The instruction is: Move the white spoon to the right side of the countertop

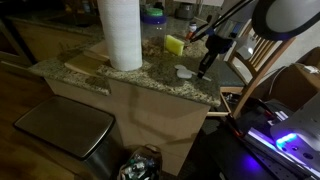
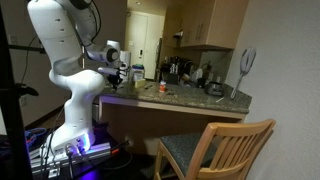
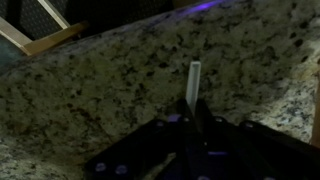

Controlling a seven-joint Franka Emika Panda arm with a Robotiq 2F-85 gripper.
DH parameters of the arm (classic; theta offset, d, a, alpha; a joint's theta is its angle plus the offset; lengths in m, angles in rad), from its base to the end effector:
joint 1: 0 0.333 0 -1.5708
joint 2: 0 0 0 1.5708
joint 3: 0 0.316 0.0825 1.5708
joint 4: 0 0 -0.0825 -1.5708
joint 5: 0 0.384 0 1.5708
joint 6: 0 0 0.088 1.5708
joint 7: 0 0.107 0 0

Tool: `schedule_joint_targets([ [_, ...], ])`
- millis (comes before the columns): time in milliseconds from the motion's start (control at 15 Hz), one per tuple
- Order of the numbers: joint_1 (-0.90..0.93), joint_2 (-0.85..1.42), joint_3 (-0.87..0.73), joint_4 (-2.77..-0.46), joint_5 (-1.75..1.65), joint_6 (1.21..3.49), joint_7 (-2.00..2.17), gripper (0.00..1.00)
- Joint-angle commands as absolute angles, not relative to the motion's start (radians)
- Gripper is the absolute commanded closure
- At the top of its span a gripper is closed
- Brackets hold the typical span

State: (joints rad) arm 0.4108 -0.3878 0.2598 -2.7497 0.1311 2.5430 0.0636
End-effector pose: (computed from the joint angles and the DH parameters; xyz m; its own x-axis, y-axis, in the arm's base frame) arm 0.3113 0.2374 0.3477 0.8670 0.4673 0.1733 0.4753 -0.8798 -0.0051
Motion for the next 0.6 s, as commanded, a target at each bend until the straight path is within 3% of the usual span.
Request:
schedule_joint_targets([
  [0,0.365,-0.386,0.300,-2.751,0.080,2.565,0.123,0.97],
  [200,0.323,-0.389,0.336,-2.755,0.001,2.591,0.201,0.97],
  [267,0.328,-0.551,0.230,-2.764,0.033,2.448,0.080,0.97],
  [533,0.314,-0.678,0.084,-2.727,0.088,2.315,-0.055,0.97],
])
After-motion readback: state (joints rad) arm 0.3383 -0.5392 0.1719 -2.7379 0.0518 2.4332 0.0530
